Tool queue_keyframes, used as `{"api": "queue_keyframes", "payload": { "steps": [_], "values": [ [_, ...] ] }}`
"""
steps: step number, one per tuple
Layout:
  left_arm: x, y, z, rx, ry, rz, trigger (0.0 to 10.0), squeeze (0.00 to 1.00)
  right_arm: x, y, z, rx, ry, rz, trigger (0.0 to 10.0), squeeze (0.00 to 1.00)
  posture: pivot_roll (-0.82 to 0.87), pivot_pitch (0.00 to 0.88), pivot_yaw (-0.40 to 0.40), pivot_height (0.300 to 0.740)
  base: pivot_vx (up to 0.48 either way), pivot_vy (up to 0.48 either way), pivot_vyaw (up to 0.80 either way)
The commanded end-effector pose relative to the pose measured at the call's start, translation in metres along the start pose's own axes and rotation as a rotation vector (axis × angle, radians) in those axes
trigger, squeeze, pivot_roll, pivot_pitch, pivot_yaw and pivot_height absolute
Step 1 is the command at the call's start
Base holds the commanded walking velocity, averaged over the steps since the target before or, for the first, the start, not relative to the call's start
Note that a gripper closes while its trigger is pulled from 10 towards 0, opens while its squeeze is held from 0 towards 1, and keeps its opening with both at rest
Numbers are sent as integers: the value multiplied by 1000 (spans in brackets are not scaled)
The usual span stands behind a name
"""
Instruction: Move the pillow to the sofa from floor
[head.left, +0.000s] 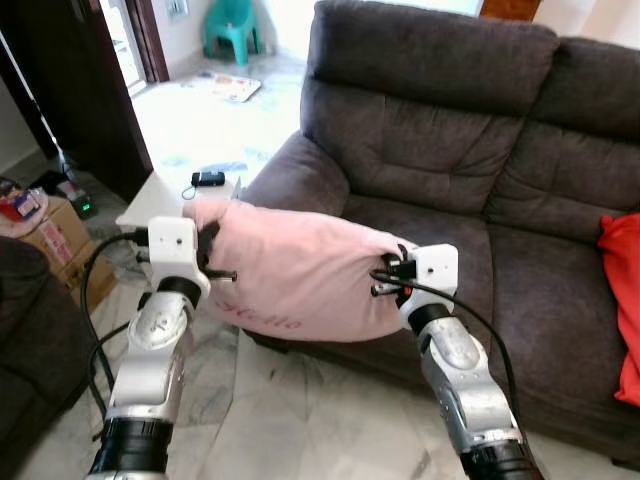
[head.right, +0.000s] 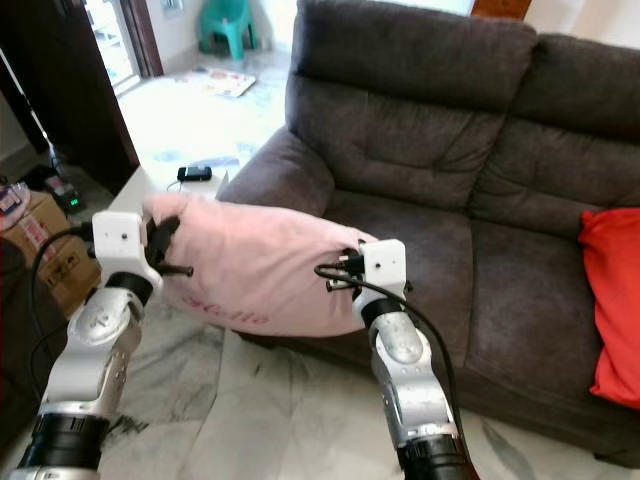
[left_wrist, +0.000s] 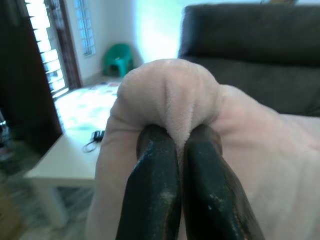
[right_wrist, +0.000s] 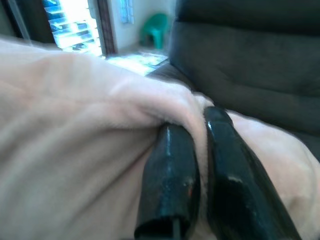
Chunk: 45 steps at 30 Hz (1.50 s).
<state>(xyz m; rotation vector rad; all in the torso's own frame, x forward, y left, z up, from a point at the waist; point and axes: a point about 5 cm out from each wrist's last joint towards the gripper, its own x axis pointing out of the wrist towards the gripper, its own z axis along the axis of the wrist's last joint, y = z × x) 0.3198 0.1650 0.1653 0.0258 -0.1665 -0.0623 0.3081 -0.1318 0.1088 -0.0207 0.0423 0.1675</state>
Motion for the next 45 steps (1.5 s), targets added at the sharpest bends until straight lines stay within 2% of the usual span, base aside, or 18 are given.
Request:
{"api": "queue_keyframes", "payload": {
  "steps": [1, 10, 15, 21, 27, 45],
  "values": [
    [1, -10, 6, 3, -28, -44, 10000, 0, 2, -5, 23, 2, -106, -13, 10000, 0, 115, 0, -81, 740, 285, 0, 0],
    [4, -8, 12, 6, -50, -37, 10000, 0, 5, 0, 28, 2, -128, 6, 10000, 0, 119, 0, -86, 740, 286, 0, 0],
    [7, -7, 20, 5, -78, -34, 10000, 0, 5, 6, 38, -21, -183, 53, 10000, 0, 121, 0, -91, 740, 285, 0, 503],
    [6, -4, 23, 3, -89, -19, 10000, 0, 4, 8, 38, 15, -179, 71, 10000, 0, 120, 0, -96, 740, 285, 0, 267],
    [9, 1, 31, 3, -111, -6, 10000, 0, 4, 8, 38, 21, -178, 70, 10000, 0, 124, 0, -101, 740, 286, 0, 0],
    [16, -2, 46, -9, -161, -14, 10000, 0, 7, 6, 45, 32, -203, 52, 10000, 0, 123, 0, -104, 740, 288, 0, 0]
  ]
}}
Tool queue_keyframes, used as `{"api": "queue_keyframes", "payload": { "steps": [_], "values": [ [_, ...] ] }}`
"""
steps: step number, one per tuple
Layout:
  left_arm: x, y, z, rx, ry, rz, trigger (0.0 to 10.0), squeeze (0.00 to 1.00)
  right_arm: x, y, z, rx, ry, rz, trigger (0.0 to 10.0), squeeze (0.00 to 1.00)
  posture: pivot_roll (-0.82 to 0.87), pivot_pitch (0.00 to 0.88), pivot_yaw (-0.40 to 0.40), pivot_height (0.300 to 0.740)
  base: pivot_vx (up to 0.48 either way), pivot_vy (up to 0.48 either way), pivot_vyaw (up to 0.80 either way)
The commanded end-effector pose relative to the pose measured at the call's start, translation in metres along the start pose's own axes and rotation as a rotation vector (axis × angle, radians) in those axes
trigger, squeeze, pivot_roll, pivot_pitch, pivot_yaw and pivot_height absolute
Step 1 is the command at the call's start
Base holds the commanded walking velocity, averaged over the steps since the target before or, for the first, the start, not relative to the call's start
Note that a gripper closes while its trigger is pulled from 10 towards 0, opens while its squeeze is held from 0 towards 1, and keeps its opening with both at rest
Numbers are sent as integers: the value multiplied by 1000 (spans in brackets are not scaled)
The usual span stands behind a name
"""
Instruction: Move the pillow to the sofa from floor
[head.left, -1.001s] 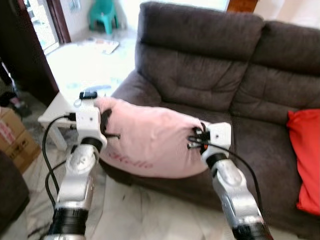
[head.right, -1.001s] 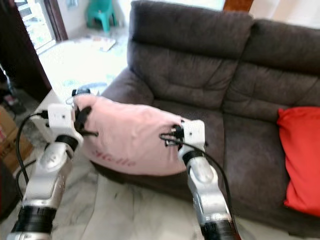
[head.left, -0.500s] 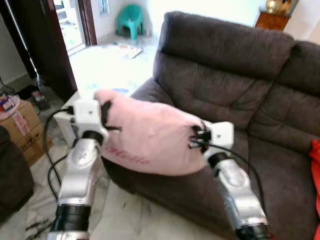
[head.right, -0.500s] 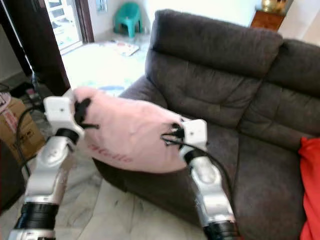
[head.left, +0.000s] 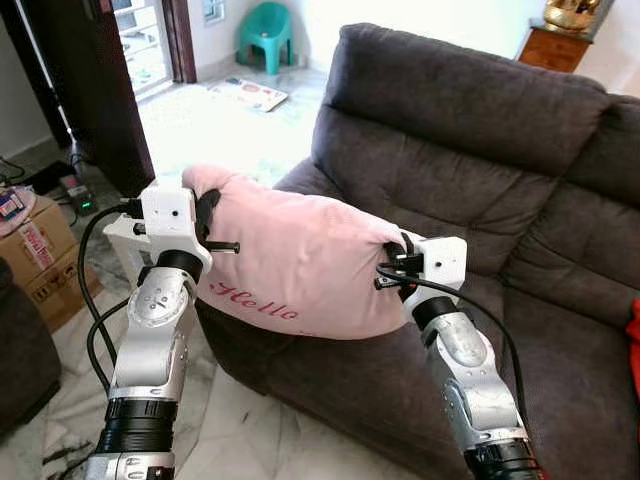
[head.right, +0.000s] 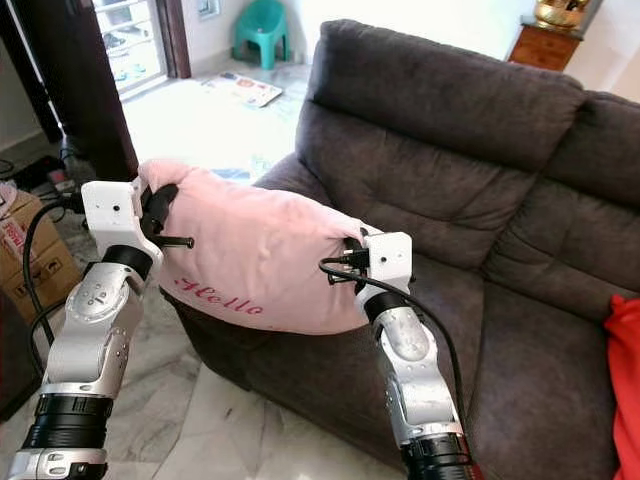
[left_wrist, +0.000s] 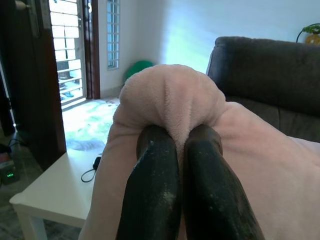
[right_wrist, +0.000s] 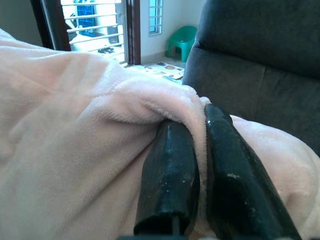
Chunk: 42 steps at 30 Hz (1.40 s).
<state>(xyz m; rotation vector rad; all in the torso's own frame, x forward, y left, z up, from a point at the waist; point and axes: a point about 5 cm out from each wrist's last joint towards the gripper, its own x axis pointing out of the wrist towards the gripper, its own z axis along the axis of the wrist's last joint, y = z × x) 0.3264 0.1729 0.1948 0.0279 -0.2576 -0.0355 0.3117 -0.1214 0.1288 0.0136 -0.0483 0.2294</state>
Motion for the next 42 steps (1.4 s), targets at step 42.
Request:
{"api": "queue_keyframes", "payload": {
  "steps": [42],
  "values": [
    [3, -21, 13, -23, -39, -102, 10000, 0, 5, -13, 25, 50, -126, -129, 10000, 0, 121, 0, -99, 740, 320, 0, -30]
  ]
}}
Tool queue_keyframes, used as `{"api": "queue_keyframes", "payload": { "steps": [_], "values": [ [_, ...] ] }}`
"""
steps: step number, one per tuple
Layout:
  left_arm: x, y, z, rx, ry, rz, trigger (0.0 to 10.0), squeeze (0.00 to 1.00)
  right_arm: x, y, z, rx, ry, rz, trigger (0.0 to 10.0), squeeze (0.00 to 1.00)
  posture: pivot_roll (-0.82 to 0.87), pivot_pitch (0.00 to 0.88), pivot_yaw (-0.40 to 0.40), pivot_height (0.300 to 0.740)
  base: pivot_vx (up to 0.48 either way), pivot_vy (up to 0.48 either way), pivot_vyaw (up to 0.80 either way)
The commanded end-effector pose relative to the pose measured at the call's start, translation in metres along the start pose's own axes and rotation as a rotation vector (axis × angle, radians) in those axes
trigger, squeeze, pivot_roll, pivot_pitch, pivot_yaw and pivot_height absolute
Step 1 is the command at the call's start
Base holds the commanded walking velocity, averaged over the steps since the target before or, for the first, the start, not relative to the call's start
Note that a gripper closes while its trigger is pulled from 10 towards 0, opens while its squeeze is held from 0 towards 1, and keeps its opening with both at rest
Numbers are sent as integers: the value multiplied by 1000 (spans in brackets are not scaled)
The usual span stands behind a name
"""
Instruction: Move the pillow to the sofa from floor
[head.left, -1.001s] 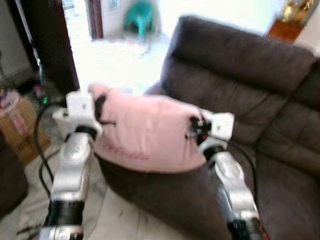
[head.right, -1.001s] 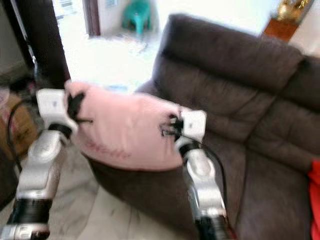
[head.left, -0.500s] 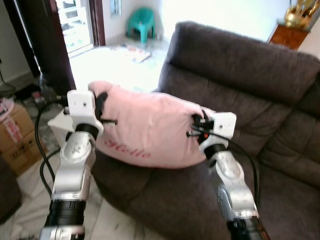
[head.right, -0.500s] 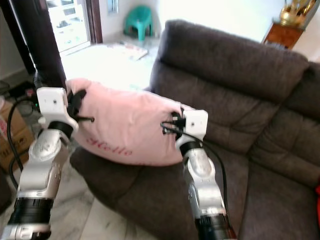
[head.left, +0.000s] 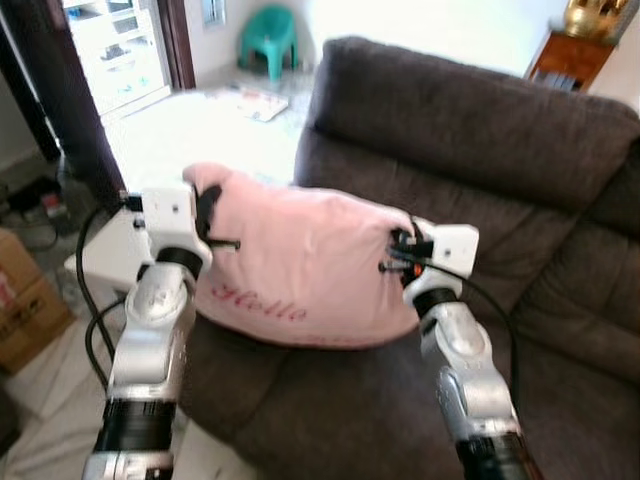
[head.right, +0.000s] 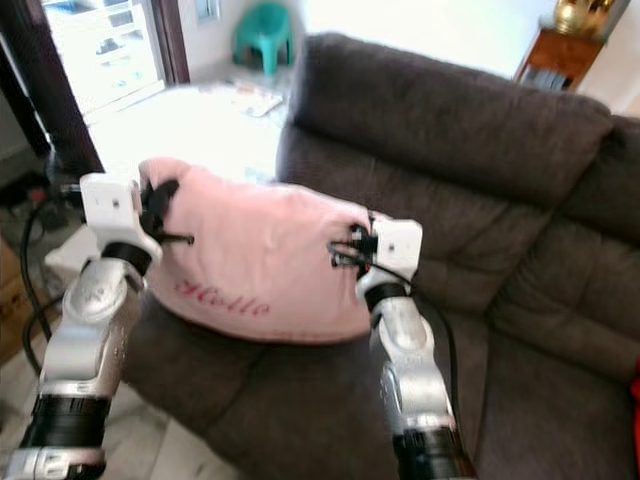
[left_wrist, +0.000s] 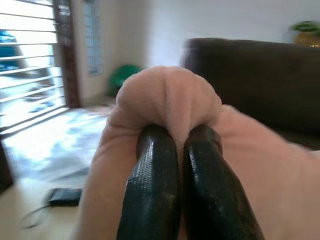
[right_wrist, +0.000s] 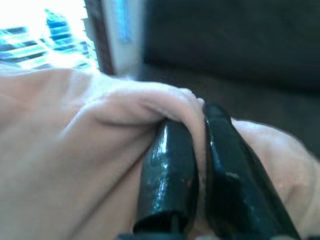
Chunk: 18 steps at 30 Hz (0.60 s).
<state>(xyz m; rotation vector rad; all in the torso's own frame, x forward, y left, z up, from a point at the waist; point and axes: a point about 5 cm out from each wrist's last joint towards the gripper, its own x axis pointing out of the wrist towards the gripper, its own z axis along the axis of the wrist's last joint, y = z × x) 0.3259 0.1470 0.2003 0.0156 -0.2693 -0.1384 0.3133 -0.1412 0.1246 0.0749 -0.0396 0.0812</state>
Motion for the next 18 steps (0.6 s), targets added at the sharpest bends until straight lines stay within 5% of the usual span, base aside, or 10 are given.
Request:
{"api": "queue_keyframes", "payload": {
  "steps": [1, 6, 9, 12, 15, 18],
  "values": [
    [1, 4, 7, 4, -22, -6, 10000, 0, 7, 9, 28, 0, -125, 21, 10000, 0, 122, 0, -99, 740, 322, 0, 0],
    [-3, -13, -5, -130, 83, -141, 10000, 0, 8, 4, 24, -16, -103, -9, 10000, 0, 124, 0, -101, 740, 102, 0, 0],
    [-11, -28, -14, -133, 148, -247, 10000, 0, 12, -3, 23, -60, -81, -44, 10000, 0, 121, 0, -99, 740, 0, 0, 0],
    [-13, -33, -13, -183, 159, -273, 10000, 0, 16, -7, 25, -73, -77, -62, 10000, 0, 123, 0, -98, 740, 0, 0, 0],
    [-16, -46, -4, -290, 186, -429, 10000, 0, 36, -12, 32, -124, -51, -100, 10000, 0, 126, 0, -102, 740, 0, 0, 0],
    [-18, -48, -3, -291, 195, -459, 10000, 0, 39, -11, 36, -115, -66, -90, 10000, 0, 128, 0, -101, 740, 0, 0, 0]
  ]
}}
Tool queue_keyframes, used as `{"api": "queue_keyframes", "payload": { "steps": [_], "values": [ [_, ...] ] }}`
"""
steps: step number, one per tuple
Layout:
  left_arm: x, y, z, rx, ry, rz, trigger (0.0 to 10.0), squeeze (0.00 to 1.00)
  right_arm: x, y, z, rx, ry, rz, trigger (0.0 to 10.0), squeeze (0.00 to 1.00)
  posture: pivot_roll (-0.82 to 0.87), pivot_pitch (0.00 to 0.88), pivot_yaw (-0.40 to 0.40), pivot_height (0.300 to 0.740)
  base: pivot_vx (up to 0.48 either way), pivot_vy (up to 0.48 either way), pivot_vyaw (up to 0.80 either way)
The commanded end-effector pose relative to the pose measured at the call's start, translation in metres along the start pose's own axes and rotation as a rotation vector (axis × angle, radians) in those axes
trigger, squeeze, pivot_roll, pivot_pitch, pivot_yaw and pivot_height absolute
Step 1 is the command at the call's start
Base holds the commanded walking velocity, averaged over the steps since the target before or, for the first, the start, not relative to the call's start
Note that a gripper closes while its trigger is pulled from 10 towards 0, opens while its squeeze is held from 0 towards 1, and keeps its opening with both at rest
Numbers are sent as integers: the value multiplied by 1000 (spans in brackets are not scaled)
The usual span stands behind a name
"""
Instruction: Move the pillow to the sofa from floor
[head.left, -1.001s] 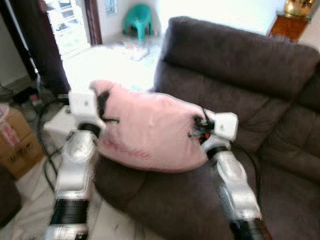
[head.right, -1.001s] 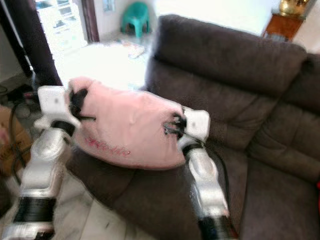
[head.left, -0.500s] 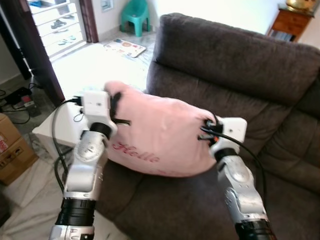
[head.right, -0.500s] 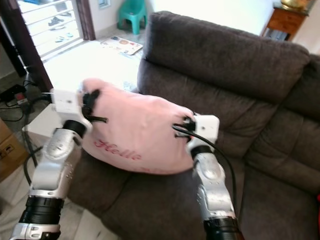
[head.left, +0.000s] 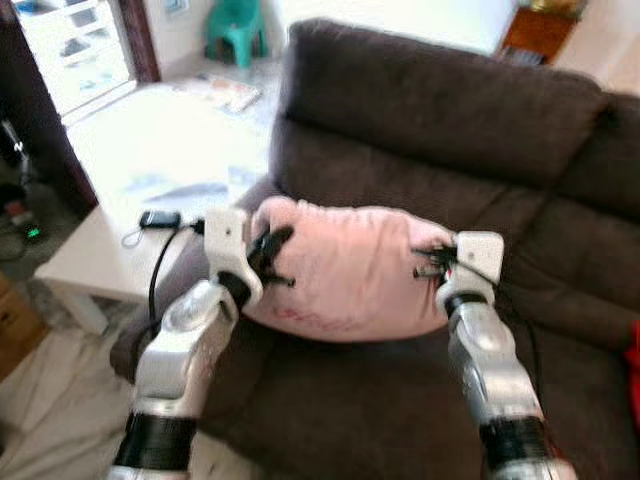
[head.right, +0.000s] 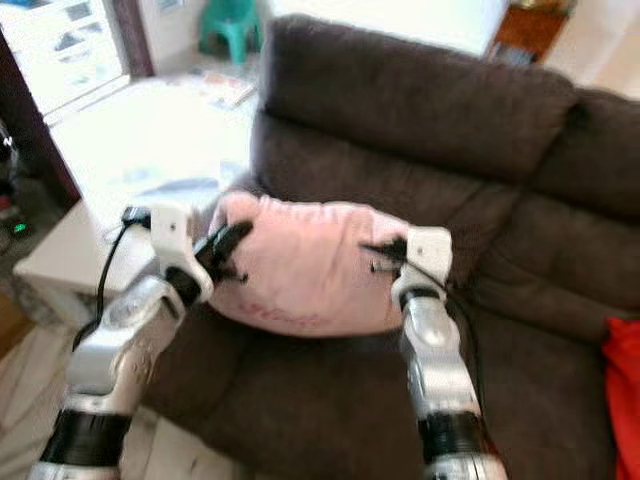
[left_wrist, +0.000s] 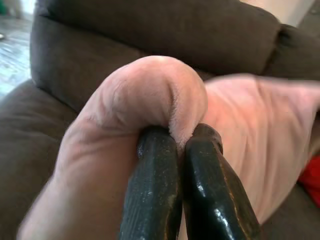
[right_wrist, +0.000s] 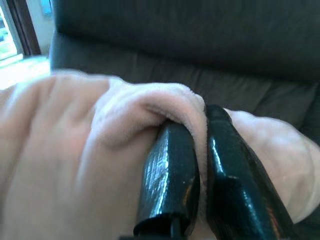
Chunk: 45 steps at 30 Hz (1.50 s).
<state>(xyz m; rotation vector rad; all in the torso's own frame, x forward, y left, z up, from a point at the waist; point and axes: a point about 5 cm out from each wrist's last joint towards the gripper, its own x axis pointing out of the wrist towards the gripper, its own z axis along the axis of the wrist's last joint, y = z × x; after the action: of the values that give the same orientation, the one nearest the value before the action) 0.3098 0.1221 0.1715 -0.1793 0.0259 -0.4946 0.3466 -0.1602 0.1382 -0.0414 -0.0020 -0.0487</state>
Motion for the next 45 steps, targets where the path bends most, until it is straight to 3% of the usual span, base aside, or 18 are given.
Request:
{"api": "queue_keyframes", "payload": {
  "steps": [1, 2, 8, 11, 12, 18, 23, 28, 36, 45],
  "values": [
    [4, -26, 15, 1, -51, -158, 10000, 0, 9, 12, 26, -8, -108, 55, 10000, 0, 131, 0, -101, 740, 0, 0, 0],
    [2, -30, 15, -10, -38, -190, 10000, 0, 16, 20, 33, -50, -117, 84, 10000, 0, 130, 0, -102, 740, 0, 0, 0],
    [0, -36, 19, -50, -33, -241, 10000, 0, 28, 53, 36, -48, -77, 202, 10000, 0, 143, 0, -111, 740, 0, 0, 0],
    [-2, -41, 19, -57, -29, -276, 10000, 0, 28, 68, 33, -47, -51, 259, 10000, 0, 151, 0, -117, 740, 0, 0, 0],
    [-4, -46, 18, -67, -14, -314, 10000, 0, 27, 81, 28, -70, -31, 309, 10000, 0, 154, 0, -121, 740, 0, 0, 0],
    [-11, -54, 5, -67, 41, -375, 10000, 0, 22, 108, 19, -93, -1, 430, 10000, 0, 153, 0, -133, 740, 0, 0, 0],
    [-11, -55, 1, -93, 46, -360, 10000, 0, 23, 110, 12, -146, 33, 423, 10000, 0, 158, 0, -148, 740, 0, 0, 0],
    [-11, -55, 0, -104, 34, -340, 10000, 0, 28, 104, 13, -129, 43, 376, 10000, 0, 156, 0, -155, 740, 0, 0, 0],
    [-4, -43, 13, -126, -73, -225, 10000, 0, 37, 104, 40, -79, -63, 348, 10000, 0, 157, 0, -162, 740, 0, 0, 0],
    [-13, -41, -7, -125, 9, -233, 10000, 0, 33, 118, 32, -106, -41, 406, 10000, 0, 166, 0, -176, 740, 0, 0, 0]
  ]
}}
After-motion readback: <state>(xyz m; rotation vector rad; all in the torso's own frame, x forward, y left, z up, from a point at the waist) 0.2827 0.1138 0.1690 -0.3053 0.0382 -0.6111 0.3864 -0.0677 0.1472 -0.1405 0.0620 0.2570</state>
